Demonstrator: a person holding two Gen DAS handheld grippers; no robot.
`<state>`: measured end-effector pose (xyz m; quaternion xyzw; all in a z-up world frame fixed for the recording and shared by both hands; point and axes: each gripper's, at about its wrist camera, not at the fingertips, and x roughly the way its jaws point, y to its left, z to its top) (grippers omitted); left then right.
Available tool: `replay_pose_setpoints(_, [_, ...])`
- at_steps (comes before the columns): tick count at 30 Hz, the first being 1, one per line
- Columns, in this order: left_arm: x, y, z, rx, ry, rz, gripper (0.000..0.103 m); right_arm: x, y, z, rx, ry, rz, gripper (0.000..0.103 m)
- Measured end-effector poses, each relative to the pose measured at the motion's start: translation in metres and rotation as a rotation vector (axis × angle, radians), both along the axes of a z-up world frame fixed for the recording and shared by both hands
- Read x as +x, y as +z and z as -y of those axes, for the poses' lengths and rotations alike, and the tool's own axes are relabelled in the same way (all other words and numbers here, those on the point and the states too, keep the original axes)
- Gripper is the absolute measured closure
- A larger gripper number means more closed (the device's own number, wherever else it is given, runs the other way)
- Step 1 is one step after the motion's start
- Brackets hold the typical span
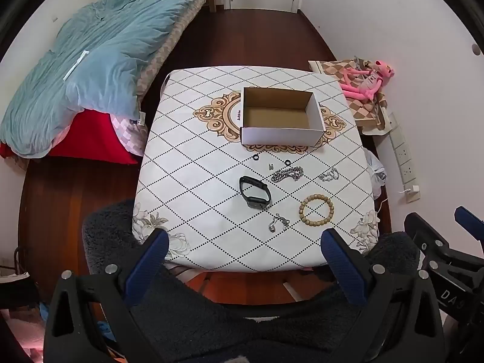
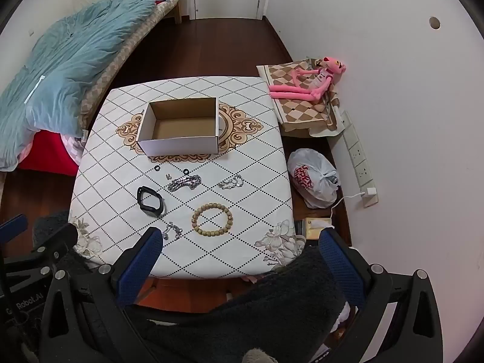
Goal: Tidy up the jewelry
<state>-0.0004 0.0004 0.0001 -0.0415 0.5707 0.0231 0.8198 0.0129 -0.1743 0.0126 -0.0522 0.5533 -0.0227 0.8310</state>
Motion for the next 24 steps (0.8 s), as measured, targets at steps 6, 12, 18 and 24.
replay_pose_setpoints(6, [-0.002, 0.001, -0.001, 0.013, 0.002, 0.003, 0.001, 0.000, 0.000, 0.000, 0.000, -0.001, 0.002, 0.000])
replay_pose_setpoints(12, [-0.001, 0.002, -0.001, 0.016, 0.001, 0.005, 0.001, 0.000, -0.002, -0.004, 0.000, -0.003, 0.000, 0.000])
replay_pose_setpoints(18, [0.001, 0.011, -0.001, 0.020, 0.000, 0.004, 0.001, -0.002, 0.001, 0.000, -0.003, -0.001, 0.000, 0.000])
replay_pose_setpoints(24, [0.002, 0.012, 0.000, 0.023, -0.005, 0.005, 0.001, -0.001, 0.002, 0.001, -0.004, -0.005, -0.002, 0.000])
